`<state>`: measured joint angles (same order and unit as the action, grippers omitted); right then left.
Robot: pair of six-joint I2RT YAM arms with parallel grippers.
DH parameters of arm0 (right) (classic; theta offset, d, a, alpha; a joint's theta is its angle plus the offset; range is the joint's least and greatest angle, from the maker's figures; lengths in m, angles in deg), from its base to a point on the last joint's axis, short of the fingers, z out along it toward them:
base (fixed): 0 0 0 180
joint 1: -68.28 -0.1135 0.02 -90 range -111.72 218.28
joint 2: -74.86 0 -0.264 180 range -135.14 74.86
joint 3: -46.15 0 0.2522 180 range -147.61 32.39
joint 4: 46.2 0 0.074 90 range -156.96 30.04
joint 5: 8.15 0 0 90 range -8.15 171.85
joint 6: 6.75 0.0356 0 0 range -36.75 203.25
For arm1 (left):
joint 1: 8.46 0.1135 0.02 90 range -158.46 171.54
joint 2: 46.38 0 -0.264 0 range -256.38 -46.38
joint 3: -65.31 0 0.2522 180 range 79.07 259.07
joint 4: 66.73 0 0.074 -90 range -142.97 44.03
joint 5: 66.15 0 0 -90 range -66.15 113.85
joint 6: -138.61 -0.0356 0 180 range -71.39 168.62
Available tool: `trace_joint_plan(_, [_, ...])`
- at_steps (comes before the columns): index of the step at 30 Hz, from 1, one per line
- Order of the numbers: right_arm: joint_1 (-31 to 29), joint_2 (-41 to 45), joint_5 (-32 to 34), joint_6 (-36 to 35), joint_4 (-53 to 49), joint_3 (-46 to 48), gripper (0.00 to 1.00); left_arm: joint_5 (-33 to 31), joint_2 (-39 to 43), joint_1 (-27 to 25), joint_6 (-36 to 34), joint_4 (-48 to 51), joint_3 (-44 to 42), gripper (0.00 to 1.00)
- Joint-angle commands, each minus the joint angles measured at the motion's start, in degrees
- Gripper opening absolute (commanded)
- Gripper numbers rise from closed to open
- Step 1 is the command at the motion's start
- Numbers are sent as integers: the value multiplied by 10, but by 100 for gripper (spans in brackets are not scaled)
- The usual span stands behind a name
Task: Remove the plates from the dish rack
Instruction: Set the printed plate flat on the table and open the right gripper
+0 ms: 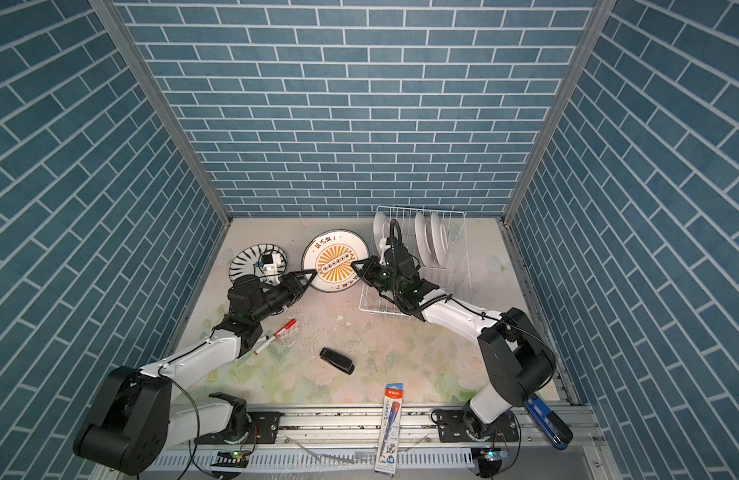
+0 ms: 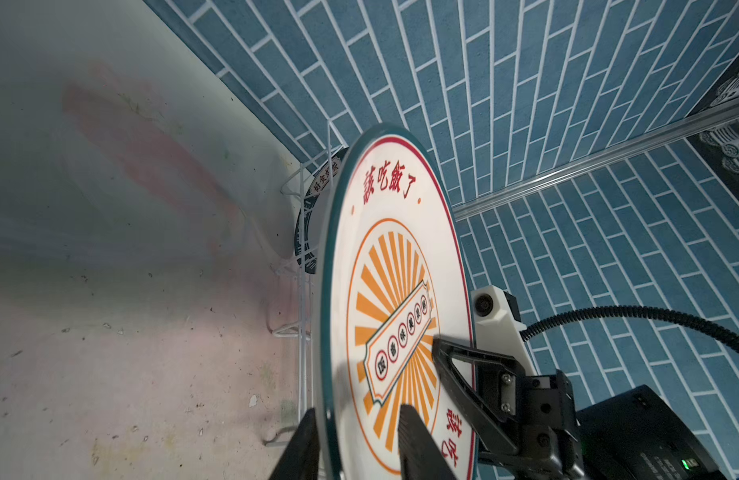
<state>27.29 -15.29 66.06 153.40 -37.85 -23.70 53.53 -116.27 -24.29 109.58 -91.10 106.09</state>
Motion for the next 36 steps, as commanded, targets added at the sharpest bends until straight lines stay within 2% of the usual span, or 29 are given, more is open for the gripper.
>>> trace_joint_plan(1, [-4,-4,-16,28,55,11,0,2,-4,-2,-4,-15,0,30])
trace_joint_plan(22, [-4,-10,-33,24,69,5,0,0,-1,-2,-2,-9,4,12])
trace_joint_plan(28, [-3,-8,-35,20,70,6,17,-1,-4,-2,-2,-7,5,9])
trace_joint_plan(34, [-3,-4,-33,11,66,7,27,-2,-3,-2,-1,-4,4,3])
trace_joint_plan(36, [-3,-1,-34,7,66,8,34,-3,-3,-2,-2,-2,4,1])
